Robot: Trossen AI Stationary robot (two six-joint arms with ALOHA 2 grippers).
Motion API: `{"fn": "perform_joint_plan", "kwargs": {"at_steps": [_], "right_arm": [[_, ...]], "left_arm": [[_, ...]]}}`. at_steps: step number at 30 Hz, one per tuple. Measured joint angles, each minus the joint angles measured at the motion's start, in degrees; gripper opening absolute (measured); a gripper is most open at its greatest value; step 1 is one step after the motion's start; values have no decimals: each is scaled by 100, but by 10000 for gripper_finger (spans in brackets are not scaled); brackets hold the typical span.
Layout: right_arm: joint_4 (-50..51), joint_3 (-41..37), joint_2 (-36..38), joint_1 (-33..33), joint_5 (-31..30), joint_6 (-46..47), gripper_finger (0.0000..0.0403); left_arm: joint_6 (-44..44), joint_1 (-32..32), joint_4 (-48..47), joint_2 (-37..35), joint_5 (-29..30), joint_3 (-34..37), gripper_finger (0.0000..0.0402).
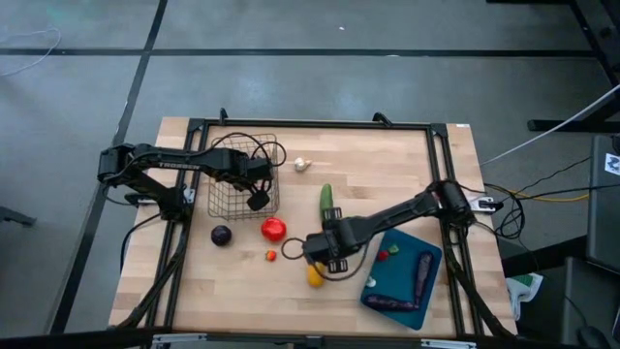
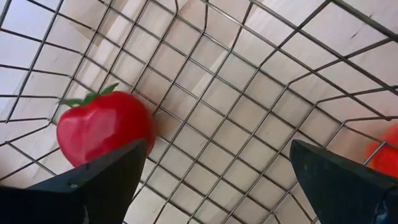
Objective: Sort produce into baskets
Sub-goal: Put the yellow lemon into the wire basket
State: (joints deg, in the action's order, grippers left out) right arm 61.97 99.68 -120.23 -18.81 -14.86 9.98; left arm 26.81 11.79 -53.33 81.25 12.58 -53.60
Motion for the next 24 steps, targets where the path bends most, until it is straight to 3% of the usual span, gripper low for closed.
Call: {"fn": "perform_joint_plan", "kwargs": {"at_steps": [6,18,24], "right_arm": [[70,0,-183,200,505,-5,216],[98,22,-540,271,194,-282,215],[124,17,-546,271,141,-286,176]], "left_arm": [[-84,0,1,0,0,0,395],[-85,-1,23,0,2,0,395],[115,-13,23,0,2,0,395]]}}
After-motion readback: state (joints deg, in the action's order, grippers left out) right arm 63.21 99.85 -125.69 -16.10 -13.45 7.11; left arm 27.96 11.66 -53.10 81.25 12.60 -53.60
